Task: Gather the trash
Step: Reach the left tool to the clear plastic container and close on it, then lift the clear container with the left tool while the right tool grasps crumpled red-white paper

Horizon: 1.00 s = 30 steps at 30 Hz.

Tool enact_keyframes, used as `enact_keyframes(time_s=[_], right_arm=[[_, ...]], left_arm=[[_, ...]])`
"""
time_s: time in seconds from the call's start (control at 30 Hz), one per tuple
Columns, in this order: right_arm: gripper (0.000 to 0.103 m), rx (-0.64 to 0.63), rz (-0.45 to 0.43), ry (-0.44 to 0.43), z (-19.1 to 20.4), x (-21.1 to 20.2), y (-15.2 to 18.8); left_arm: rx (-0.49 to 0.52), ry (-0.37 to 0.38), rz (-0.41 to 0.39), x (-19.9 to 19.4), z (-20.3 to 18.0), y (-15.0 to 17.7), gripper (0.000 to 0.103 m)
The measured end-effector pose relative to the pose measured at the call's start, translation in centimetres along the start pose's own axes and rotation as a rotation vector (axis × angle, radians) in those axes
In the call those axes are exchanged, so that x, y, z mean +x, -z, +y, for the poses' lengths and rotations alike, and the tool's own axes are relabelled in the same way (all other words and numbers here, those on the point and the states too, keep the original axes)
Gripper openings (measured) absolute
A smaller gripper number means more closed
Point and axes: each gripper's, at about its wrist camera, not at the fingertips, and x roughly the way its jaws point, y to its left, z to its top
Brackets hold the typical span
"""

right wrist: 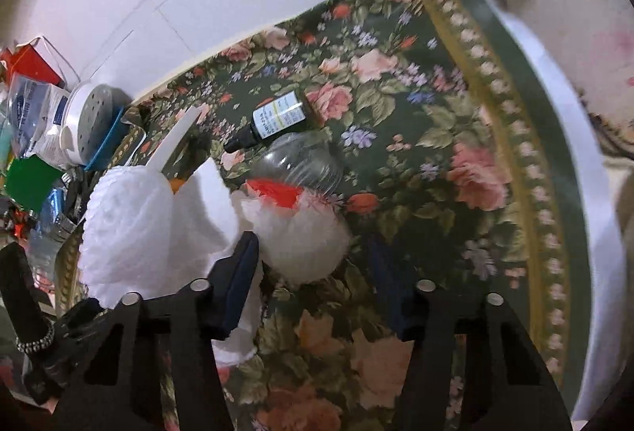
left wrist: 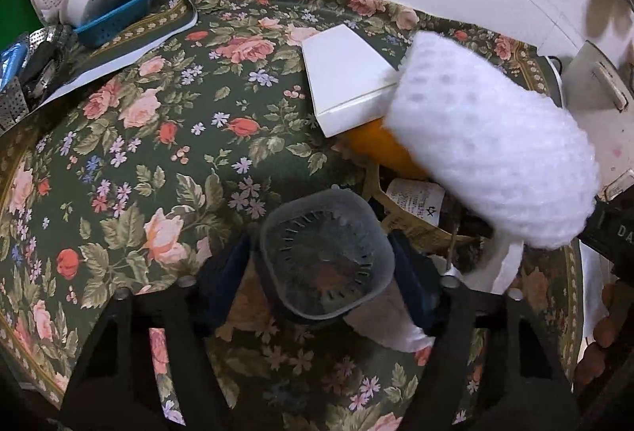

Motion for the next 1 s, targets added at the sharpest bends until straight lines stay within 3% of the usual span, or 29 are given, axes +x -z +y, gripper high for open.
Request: enact_keyframes(time_s=[0.23, 0.6, 1.0], right_arm=[[0.028, -0.036, -0.058, 0.025, 0.5, -1.1, 0.3], [0.026, 0.001, -0.160, 0.163, 2.4, -6.2, 2.7], [0.026, 0.093, -0.345, 0.263, 7.4, -14.6, 10.3]], left_arm=[[0.002, -0.006, -0.023, -0.4, 0.9, 0.0, 0.067], [0.065, 0.005, -0.060, -5.6, 4.3, 1.0, 0.067], [0.279, 0.166, -0.144, -15.5, 5.6, 5.2, 0.067]])
